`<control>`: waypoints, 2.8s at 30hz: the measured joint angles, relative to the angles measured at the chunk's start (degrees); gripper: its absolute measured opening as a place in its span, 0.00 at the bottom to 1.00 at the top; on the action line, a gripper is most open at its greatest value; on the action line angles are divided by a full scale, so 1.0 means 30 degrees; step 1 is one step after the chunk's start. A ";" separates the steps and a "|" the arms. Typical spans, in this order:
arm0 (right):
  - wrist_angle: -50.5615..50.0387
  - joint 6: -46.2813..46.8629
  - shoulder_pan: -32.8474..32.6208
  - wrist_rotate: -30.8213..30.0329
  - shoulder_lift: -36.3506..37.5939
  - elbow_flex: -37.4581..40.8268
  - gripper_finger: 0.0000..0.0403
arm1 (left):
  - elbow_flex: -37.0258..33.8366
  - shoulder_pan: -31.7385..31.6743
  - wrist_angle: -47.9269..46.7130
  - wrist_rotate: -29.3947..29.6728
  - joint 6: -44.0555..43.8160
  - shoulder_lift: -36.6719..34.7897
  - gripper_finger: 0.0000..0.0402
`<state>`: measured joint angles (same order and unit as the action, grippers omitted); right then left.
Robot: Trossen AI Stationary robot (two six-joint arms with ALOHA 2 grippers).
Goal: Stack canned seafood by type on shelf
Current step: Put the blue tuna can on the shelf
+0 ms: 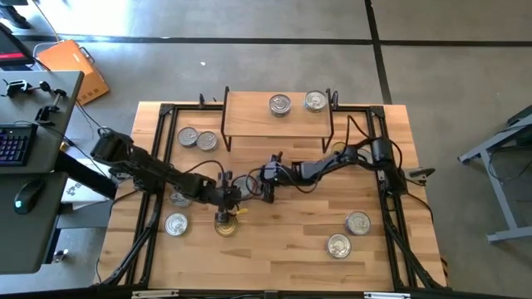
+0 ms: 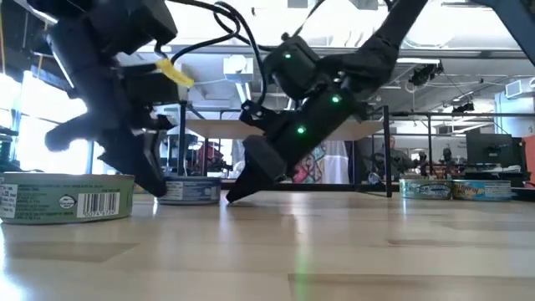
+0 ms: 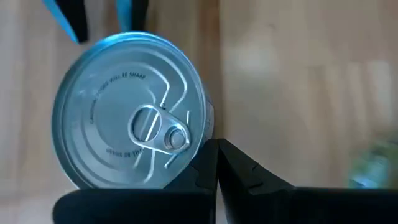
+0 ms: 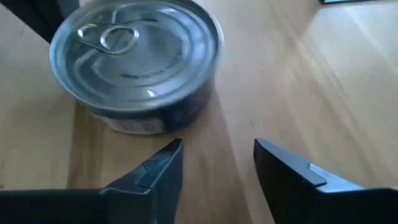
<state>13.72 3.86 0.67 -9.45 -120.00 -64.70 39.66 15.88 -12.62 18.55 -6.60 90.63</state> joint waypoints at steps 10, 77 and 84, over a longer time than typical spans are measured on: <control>-0.2528 -0.2225 0.0599 -0.1931 0.0135 -0.1914 0.24 | 0.0163 0.0264 -0.1520 0.0886 -0.0628 -0.0353 0.00; 0.0102 0.2671 -0.2935 0.0303 0.4737 0.4981 0.03 | -0.1275 0.0195 0.1314 0.6178 -0.1074 -0.2185 0.00; 0.0614 0.2926 -0.4040 -0.2237 0.4388 0.4981 0.03 | -0.1811 0.1647 0.7524 0.4956 -0.0123 -0.1189 0.00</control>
<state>15.56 12.64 -11.44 -16.16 -106.83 -49.76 34.23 20.82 9.95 33.42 -6.97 87.06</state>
